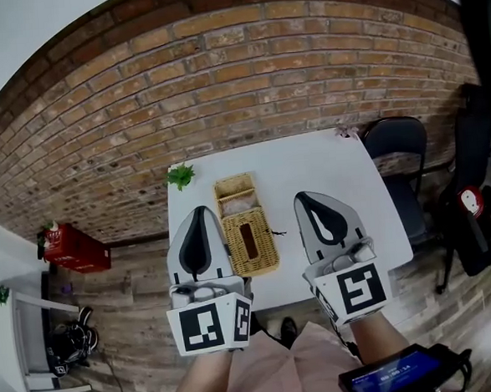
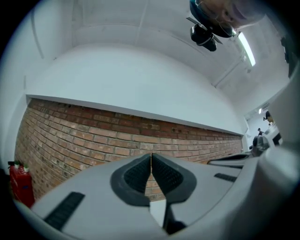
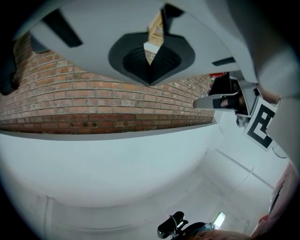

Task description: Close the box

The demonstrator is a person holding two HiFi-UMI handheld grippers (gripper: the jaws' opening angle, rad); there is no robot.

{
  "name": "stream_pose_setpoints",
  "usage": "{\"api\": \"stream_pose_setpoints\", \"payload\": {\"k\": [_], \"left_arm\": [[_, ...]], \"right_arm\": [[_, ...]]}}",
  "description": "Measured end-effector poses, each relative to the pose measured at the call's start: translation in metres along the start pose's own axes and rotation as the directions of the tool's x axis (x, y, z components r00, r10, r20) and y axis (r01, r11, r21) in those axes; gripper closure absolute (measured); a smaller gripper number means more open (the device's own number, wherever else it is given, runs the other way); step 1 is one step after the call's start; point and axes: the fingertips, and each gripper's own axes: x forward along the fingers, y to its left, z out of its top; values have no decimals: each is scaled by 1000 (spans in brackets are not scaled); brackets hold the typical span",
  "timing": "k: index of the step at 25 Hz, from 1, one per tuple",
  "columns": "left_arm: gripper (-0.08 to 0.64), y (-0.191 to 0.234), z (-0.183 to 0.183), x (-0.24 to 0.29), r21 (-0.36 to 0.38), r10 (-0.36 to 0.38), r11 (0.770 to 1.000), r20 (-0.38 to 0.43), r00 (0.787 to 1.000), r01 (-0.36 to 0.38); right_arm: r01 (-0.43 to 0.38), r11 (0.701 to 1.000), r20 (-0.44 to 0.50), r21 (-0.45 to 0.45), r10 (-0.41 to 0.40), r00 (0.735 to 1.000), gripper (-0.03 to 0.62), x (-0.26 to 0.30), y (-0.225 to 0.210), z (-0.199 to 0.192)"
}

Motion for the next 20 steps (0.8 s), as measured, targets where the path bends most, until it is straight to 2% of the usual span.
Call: {"api": "stream_pose_setpoints", "payload": {"k": [7,20], "left_arm": [[545,-4,3,0,4,-16,1000,6,1000,16],[545,-5,-3,0,11,-28,1000,-14,1000,28]], "right_arm": [[-9,1000,26,-9,10,1000,595,1,2,9],[-12,1000,14,11,12,1000,594,3,3,3]]}}
